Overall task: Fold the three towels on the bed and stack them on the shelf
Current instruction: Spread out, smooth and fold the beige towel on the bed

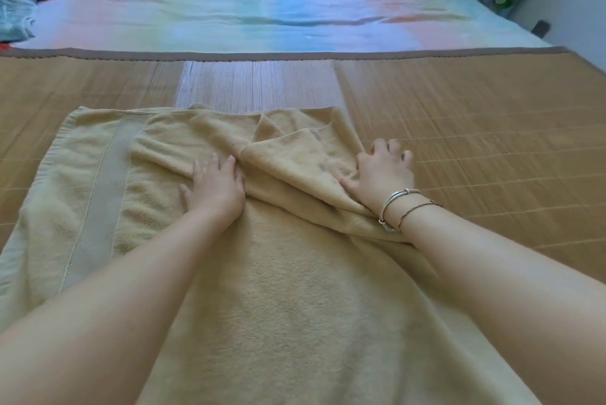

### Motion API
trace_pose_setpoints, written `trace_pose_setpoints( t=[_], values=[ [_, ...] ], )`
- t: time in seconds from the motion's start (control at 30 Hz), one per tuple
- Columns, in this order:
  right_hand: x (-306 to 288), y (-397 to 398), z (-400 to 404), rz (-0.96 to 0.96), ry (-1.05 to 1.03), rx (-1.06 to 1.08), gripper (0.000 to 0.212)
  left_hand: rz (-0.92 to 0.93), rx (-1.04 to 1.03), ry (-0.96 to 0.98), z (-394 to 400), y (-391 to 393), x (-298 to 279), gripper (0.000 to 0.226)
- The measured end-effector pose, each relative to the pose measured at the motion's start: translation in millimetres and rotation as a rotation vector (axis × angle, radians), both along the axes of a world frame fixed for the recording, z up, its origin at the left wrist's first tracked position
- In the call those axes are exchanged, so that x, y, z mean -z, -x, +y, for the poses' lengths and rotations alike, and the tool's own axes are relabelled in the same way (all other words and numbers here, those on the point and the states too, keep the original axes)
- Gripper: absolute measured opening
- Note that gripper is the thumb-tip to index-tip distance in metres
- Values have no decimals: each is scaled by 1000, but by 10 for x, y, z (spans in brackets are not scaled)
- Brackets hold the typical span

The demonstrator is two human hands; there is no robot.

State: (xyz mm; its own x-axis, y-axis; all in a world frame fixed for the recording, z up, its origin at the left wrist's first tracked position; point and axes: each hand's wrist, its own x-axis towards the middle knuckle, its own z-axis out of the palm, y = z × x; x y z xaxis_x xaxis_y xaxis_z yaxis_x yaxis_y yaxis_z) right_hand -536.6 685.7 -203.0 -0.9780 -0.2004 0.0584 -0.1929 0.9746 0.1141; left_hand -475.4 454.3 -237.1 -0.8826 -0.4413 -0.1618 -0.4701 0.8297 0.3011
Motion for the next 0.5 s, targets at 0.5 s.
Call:
trace_pose_setpoints(
  t=[0.5],
  values=[
    [-460,890,485,46,1063,428,5,-247,-139,-187,17,240,-296,75]
  ],
)
